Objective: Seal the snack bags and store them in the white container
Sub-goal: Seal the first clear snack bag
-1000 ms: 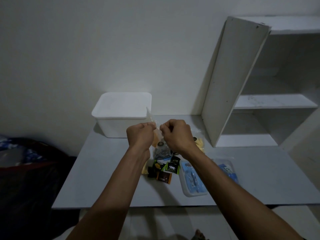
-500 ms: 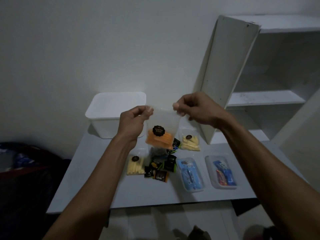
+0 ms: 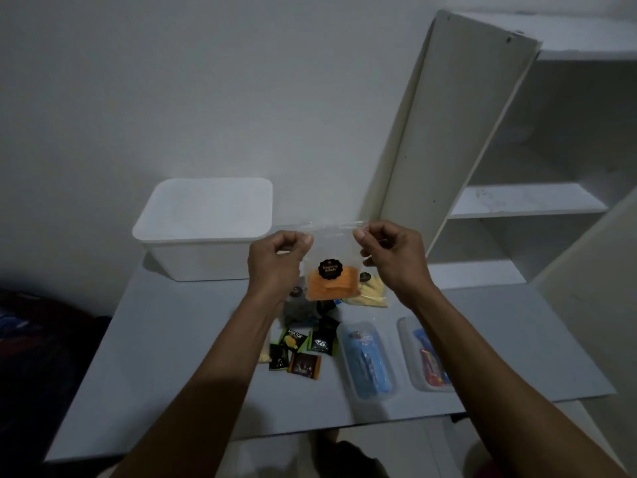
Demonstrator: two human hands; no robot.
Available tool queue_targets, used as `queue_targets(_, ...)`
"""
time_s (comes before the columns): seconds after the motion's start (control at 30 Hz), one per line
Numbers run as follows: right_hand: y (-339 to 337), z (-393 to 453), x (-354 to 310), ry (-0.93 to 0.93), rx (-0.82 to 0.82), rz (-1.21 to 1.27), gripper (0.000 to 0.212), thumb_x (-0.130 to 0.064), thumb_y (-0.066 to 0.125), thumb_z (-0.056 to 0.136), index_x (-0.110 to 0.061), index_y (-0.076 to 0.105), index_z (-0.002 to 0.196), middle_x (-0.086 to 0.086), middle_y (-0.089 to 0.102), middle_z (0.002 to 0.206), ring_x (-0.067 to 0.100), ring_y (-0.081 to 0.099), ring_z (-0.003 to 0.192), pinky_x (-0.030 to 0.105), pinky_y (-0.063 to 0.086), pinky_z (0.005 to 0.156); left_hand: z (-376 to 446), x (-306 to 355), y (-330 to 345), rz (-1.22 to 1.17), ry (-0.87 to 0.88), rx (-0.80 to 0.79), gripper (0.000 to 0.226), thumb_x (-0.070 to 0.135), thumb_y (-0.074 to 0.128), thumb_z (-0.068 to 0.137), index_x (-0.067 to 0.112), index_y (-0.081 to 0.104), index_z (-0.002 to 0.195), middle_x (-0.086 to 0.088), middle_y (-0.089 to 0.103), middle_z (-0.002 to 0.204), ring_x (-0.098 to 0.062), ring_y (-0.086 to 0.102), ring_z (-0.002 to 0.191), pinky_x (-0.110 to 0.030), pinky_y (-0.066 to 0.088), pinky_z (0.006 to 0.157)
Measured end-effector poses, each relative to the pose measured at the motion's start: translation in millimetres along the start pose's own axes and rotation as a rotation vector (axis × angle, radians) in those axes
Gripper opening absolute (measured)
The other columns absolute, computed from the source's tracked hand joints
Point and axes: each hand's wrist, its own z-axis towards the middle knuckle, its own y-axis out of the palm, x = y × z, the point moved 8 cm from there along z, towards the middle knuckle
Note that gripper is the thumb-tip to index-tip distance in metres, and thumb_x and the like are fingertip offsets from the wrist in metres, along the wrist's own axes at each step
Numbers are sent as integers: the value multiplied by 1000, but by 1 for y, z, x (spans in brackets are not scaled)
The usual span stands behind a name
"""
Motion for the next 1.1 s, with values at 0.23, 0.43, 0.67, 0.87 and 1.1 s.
queue_targets(0.23, 11, 84, 57, 84, 71, 24, 14, -23, 70, 90, -10, 74, 92, 4, 72, 79, 12, 66, 70, 35, 61, 66, 85, -29, 35, 18, -72, 91, 9, 28, 77, 82, 22, 73, 76, 7, 69, 75, -13, 64, 77, -41, 58, 79)
queue_targets(0.43, 36, 174, 115, 166, 109, 35, 16, -25, 74, 87, -9, 74, 86, 6, 73, 78, 23, 71, 77, 47, 60, 71, 176, -56, 62, 71, -101, 208, 4, 24, 75, 84, 25, 73, 81, 9, 68, 71, -4, 61, 66, -15, 46, 62)
queue_targets(0.67, 80, 261, 191, 217, 79, 26, 12, -24, 77, 85, -13, 73, 82, 11, 72, 78, 27, 70, 78, 46, 60, 74, 260, -121, 85, 61, -257, 363, 6, 23, 73, 86, 26, 71, 81, 0, 71, 81, -13, 65, 72, -19, 49, 57)
queue_targets(0.87, 109, 300, 242, 282, 84, 21, 16, -31, 80, 81, -19, 72, 76, 0, 73, 72, 19, 71, 74, 42, 60, 75, 303, -165, 93, 124, -328, 476, 6, 24, 72, 85, 26, 70, 79, 11, 66, 72, -8, 63, 70, -21, 52, 67)
queue_targets(1.1, 125, 318, 273, 336, 129, 32, 18, -35, 80, 78, -21, 70, 69, -1, 73, 69, 18, 71, 72, 44, 59, 75, 326, -183, 96, 205, -349, 547, 5, 17, 73, 82, 15, 76, 86, 0, 69, 77, -14, 64, 77, -26, 54, 77)
